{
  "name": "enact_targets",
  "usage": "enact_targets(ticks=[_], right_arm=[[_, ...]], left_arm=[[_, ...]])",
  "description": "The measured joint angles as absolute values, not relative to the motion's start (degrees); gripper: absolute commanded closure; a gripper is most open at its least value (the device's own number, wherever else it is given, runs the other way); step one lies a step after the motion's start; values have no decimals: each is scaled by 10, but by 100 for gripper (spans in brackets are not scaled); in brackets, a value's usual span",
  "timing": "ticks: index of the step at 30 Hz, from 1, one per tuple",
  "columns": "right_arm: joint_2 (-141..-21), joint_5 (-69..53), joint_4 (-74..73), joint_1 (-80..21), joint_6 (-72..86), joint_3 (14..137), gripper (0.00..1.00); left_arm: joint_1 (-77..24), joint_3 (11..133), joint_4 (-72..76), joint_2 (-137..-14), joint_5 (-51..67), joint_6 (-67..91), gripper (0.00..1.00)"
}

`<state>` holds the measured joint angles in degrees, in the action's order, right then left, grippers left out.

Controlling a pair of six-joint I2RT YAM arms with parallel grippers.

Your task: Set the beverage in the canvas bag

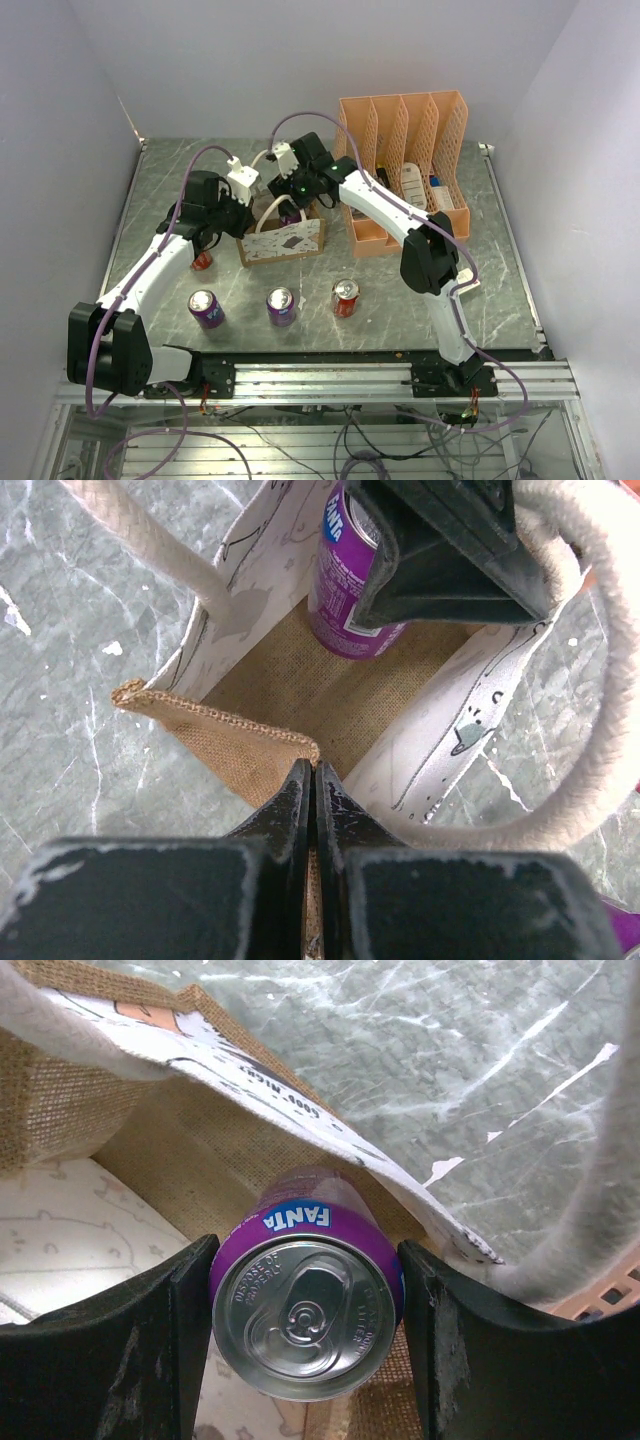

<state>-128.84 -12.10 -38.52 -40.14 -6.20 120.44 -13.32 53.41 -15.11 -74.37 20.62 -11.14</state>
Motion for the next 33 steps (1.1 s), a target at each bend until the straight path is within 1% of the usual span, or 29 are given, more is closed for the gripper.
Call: enact_targets(ticks=[10,20,28,33], right_arm=[[-1289,-55,-371,-402,-76,1195,84],[-1289,-63,-360,-383,-75,1177,79],[-1289,-81,-363,-380,-84,1175,69],[-1298,-84,-371,-380,-88,1181,60]], left_arm=[[-133,534,-150,-743,206,-111,93],[-133,534,-149,-741,205,-112,93],[-133,534,-148,-741,202,-111,93],[-133,534,-148,-741,201,-111,93]])
